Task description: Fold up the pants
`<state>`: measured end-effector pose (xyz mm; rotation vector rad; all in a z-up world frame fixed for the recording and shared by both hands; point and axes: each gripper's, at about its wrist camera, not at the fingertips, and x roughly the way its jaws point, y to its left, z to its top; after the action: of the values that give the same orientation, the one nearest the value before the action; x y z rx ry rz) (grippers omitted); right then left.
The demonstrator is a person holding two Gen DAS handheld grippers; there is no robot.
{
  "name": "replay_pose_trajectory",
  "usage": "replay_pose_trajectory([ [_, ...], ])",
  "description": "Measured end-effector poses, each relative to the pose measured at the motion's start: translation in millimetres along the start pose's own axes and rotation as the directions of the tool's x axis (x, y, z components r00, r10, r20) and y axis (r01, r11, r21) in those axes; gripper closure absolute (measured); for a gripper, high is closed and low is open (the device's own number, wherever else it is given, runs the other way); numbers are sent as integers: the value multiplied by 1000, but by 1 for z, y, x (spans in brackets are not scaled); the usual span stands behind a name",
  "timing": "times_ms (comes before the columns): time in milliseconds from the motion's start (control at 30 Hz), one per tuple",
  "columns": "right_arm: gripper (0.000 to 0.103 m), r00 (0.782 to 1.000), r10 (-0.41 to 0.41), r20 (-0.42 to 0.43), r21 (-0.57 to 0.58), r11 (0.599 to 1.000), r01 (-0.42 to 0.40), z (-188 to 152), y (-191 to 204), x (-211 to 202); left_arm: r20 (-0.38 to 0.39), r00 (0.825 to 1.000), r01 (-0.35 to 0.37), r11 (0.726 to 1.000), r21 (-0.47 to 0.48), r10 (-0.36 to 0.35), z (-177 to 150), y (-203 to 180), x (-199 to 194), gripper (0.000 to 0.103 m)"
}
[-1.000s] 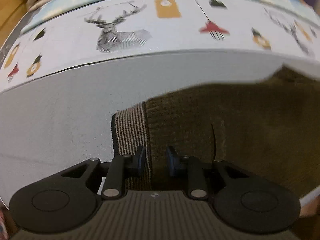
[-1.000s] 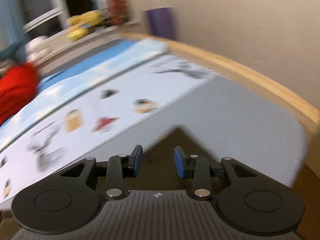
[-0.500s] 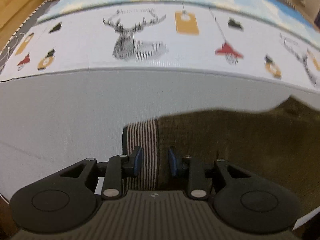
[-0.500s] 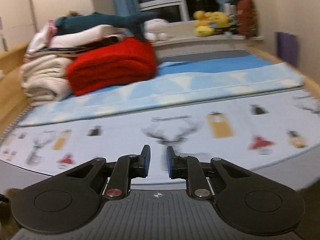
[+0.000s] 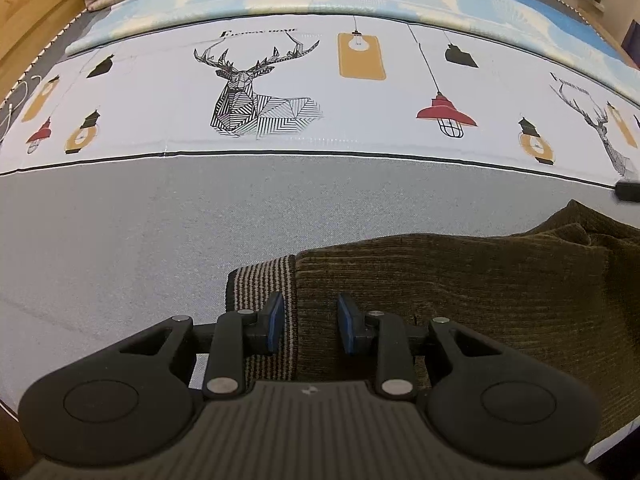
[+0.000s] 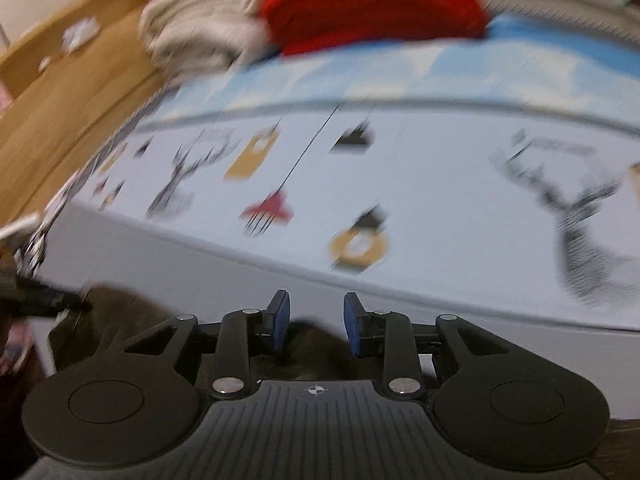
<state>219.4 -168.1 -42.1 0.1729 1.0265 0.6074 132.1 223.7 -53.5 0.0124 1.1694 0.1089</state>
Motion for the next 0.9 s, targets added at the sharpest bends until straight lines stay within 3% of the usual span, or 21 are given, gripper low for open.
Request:
replay_pose_trajectory([
  [100,68,993,69,-100,27,997,-66,-2,7,26,0,1000,1,1000,6,-1,0,-1,0,70],
  [200,62,982,86,-169,65,995,-76,-2,10,46,1,1000,6,1000,9,-6,-1,0,0,70],
  [267,56,975,67,-211,76,996,-52,-4,10,59,-2,1000,6,1000,9,-6,-2,0,0,70],
  [400,54,968,31,-250,23,999,-26,-6,21,75,-4,1000,4,1000,18,-4,-3,0,0,69],
  [500,58,958,47,-282,-13,999,-53,-3,28,79,-6,1000,7,1000,23,-7,-5,2,0,69],
  [533,69,955,58,-292,-10,998,-64,0,26,77,-8,1000,8,1000,22,-8,-6,4,0,69],
  [667,89,960,125,-250,15,992,-125,15,20,65,-12,1000,10,1000,14,-10,-7,9,1,69],
  [800,91,975,161,-152,68,986,-152,30,11,52,-11,1000,8,1000,13,-8,-8,11,0,69],
  [900,91,988,95,-122,124,989,-79,33,2,56,-14,1000,1,1000,18,-1,-8,10,0,69],
])
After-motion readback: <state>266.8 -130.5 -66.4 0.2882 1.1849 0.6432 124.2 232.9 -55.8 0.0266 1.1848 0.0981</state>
